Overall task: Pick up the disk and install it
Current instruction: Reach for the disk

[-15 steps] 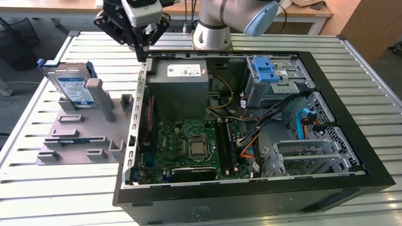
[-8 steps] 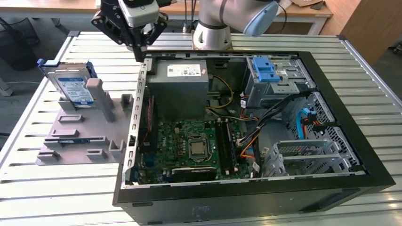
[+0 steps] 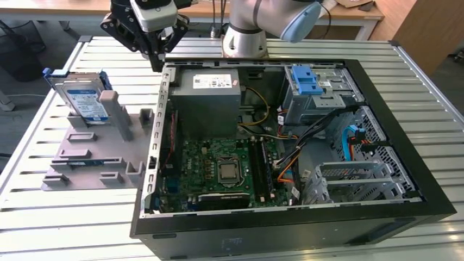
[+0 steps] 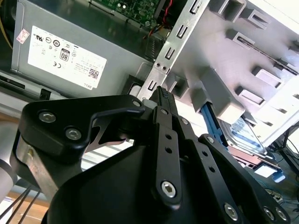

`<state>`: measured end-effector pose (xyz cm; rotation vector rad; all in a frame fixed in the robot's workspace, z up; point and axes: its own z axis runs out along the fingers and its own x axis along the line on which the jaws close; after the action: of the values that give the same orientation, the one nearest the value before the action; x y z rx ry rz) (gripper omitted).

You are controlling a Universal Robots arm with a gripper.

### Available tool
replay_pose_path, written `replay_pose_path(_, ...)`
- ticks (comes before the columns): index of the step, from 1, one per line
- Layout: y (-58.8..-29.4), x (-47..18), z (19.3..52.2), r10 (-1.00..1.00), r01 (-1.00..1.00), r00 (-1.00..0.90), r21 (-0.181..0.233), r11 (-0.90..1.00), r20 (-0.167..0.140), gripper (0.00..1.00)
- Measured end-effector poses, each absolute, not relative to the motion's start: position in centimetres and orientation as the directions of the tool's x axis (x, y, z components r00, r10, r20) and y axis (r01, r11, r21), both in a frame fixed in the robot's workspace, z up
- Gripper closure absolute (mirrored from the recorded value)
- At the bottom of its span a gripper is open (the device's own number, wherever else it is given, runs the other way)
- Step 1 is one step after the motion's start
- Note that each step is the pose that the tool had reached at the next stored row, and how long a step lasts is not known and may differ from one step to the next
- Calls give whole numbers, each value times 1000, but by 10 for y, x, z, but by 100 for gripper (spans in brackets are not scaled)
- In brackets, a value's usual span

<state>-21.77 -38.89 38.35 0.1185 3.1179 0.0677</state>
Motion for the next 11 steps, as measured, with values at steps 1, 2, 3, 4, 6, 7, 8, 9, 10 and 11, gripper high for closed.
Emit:
replay_pose_path(1, -389, -219, 383, 76, 75, -997, 44, 996, -19, 89)
replay_pose_path(2, -388, -221, 383, 76, 75, -997, 44, 996, -19, 89)
replay_pose_path(3, -388, -222, 383, 76, 75, -997, 44, 996, -19, 89)
replay_pose_path(4, -387, -224, 383, 76, 75, -997, 44, 996, -19, 89)
replay_pose_path(6, -384, -227, 383, 76, 75, -997, 44, 996, -19, 89)
replay_pose_path(7, -383, -229, 383, 76, 75, -997, 44, 996, -19, 89)
replay_pose_path(8, -381, -231, 383, 76, 75, -997, 44, 996, -19, 89)
replay_pose_path(9, -378, -233, 383, 76, 75, -997, 44, 996, -19, 89)
replay_pose_path(10, -377, -235, 383, 76, 75, -997, 44, 996, -19, 89)
replay_pose_path(11, -376, -237, 383, 76, 75, -997, 44, 996, -19, 89)
